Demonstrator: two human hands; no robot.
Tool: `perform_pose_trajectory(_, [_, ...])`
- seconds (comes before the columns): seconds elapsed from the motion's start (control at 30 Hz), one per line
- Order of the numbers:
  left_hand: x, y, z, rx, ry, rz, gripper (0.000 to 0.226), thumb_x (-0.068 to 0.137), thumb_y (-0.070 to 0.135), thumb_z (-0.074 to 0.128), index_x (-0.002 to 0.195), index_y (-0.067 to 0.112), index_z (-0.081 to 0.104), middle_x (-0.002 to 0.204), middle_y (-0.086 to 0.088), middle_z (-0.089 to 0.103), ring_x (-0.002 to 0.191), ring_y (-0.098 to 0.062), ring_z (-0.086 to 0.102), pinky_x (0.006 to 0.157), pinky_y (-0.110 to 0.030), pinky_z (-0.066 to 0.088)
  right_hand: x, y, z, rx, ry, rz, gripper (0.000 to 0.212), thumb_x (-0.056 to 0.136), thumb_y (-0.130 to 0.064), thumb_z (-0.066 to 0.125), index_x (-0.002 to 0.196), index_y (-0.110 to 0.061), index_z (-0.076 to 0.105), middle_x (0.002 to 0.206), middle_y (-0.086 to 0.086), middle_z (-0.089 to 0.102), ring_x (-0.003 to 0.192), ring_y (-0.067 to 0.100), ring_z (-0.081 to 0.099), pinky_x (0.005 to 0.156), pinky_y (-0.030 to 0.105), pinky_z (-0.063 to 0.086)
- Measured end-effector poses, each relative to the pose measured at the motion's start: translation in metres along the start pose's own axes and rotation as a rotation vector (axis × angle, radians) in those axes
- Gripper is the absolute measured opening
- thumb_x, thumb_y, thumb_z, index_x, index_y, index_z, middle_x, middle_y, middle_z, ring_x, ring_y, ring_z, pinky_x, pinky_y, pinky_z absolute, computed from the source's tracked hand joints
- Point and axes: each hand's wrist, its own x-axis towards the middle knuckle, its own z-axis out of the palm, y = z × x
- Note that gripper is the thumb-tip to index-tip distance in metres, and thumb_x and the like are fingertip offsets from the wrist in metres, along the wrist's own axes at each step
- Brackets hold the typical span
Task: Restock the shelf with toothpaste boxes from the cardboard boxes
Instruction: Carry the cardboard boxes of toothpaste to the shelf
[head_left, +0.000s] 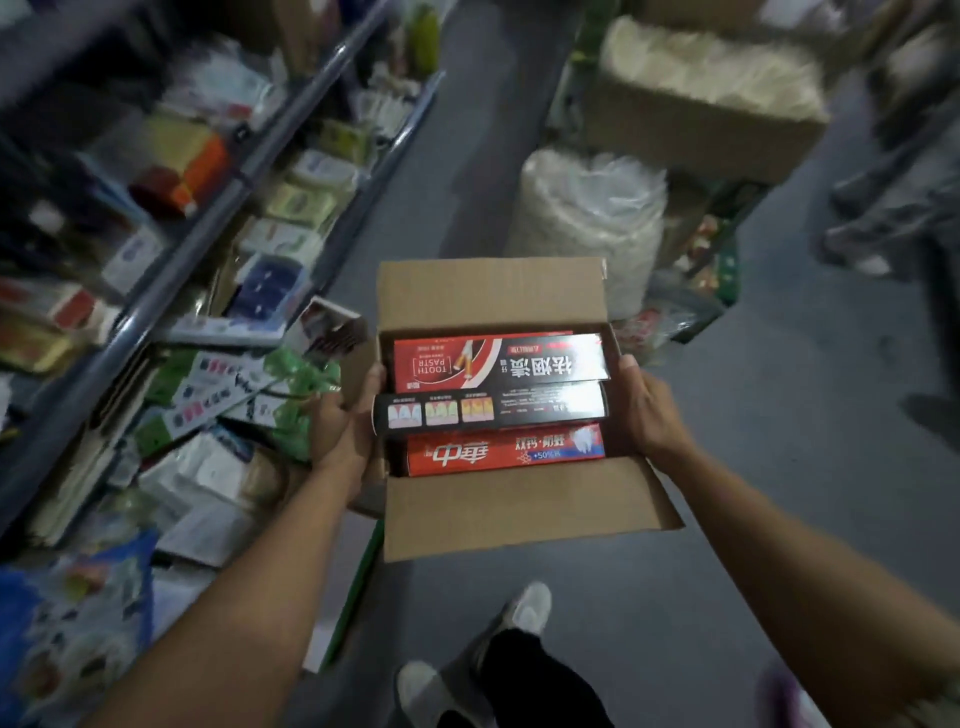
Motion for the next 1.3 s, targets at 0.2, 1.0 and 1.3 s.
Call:
perform_pose_trajectory(0.2, [-0.040, 0.069, 0.112, 0.180, -0.147, 0.072, 0.091, 0.042, 0.093, 0.057, 0.092, 0.017, 0.064, 0.091, -0.006, 0.070, 0.085, -0.027, 0.067, 0.081, -0.047, 0.056, -0.004, 0.018, -0.114, 0.055, 0.176, 0.110, 0.066, 0.098, -0.057, 0.032, 0.095, -0.001, 0.067, 0.095, 0.020, 0.070, 0.094, 0.037, 0.067, 0.079, 0.055, 0.052])
perform_pose_trajectory(1.0, [-0.238, 0.179, 0.650, 0.718, -1.016, 0.502, 0.072, 0.078, 0.068, 0.058, 0.102, 0.001, 0.062, 0.098, -0.016, 0.065, 0.074, -0.024, 0.055, 0.065, -0.032, 0.043, -0.019, 0.159, -0.463, 0.446, 1.016, 0.604, 0.054, 0.102, -0.040, 0.033, 0.105, 0.003, 0.066, 0.110, 0.021, 0.067, 0.105, 0.030, 0.062, 0.085, 0.040, 0.050])
perform_pose_trajectory(1.3, [-0.385, 0.131, 0.863, 0.875, -1.257, 0.596, 0.073, 0.076, 0.072, 0.057, 0.093, 0.001, 0.058, 0.093, -0.016, 0.062, 0.080, -0.027, 0.056, 0.062, -0.034, 0.041, -0.039, 0.272, -0.603, 0.514, 1.262, 0.804, 0.053, 0.103, -0.040, 0.031, 0.105, -0.001, 0.067, 0.102, 0.013, 0.064, 0.093, 0.020, 0.056, 0.075, 0.027, 0.038])
